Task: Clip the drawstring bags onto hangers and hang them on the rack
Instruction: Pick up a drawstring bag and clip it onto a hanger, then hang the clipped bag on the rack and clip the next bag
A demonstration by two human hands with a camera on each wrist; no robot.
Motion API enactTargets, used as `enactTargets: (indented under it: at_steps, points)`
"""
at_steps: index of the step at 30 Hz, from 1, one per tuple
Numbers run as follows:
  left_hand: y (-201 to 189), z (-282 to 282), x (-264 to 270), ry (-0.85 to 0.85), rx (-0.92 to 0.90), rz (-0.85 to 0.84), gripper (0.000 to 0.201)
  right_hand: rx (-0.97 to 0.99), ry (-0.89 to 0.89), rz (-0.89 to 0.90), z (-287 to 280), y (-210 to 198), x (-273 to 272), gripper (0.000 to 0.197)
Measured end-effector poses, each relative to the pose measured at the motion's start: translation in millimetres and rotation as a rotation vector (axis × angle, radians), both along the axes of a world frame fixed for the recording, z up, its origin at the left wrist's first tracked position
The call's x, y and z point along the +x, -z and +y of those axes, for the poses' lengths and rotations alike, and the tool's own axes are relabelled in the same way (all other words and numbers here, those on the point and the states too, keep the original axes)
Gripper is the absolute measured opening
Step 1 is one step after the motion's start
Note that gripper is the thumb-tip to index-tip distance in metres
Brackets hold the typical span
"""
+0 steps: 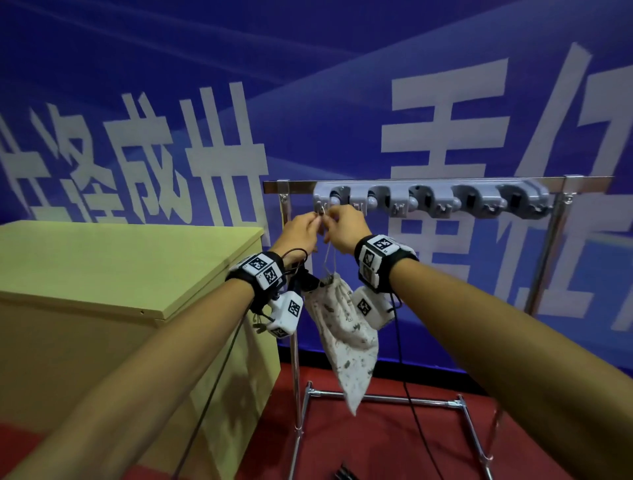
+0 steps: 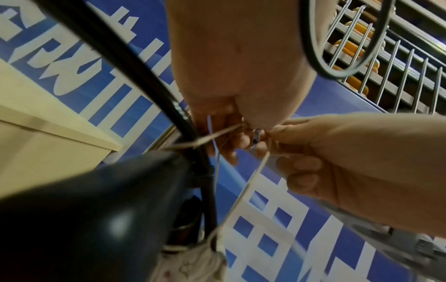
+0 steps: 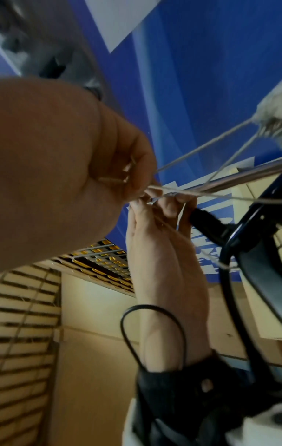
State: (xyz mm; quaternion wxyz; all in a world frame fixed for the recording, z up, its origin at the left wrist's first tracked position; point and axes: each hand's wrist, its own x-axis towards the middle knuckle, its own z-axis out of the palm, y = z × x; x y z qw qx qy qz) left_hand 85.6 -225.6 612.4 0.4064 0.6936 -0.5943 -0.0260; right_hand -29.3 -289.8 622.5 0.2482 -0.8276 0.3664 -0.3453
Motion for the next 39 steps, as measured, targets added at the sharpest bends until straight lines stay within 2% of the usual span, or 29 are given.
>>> enactTargets:
  at_steps: [3,5,6,8,12,15,18,22,25,30,33,35,37,39]
  points:
    - [3,9,-5,-0.037,-0.009,-0.050,0.024,0.075,-0.044,-0.060,16,2,-12,0.018]
    - [12,19,-10,-0.077,-0.029,-0.087,0.025,0.081,-0.064,-0.100,32,12,-28,0.036]
    - [20,24,-14,-0.098,-0.056,-0.100,0.035,0.082,-0.076,-0.126,41,19,-39,0.046]
    - [43,40,-27,-0.137,-0.129,-0.115,0.054,0.110,-0.121,-0.187,65,40,-65,0.050]
    - [105,77,-61,-0.153,-0.275,-0.135,0.054,0.300,-0.278,-0.339,122,95,-125,0.034]
    - [170,100,-81,-0.133,-0.241,-0.165,0.049,0.332,-0.328,-0.386,147,157,-159,0.020]
    - [265,119,-87,-0.102,-0.068,-0.151,0.036,0.381,-0.325,-0.370,154,240,-177,0.020]
    - [402,146,-77,-0.131,0.414,-0.103,0.023,0.498,-0.250,-0.168,154,349,-187,0.020]
    - [480,175,-61,-0.238,0.735,-0.071,0.033,0.408,-0.303,0.116,155,381,-183,0.029]
    - [611,210,-24,-0.215,1.168,-0.071,0.045,0.401,-0.353,0.312,151,407,-157,0.037]
    - [653,223,-41,-0.062,1.286,-0.126,0.034,0.399,-0.345,0.344,151,416,-141,0.032]
    - [675,225,-62,0.003,1.273,-0.156,0.032,0.401,-0.325,0.358,149,423,-131,0.029]
    - [691,227,-78,-0.035,1.169,-0.176,0.042,0.394,-0.325,0.367,149,427,-124,0.028]
    - [703,223,-80,-0.171,1.073,-0.156,0.052,0.399,-0.331,0.367,148,432,-118,0.028]
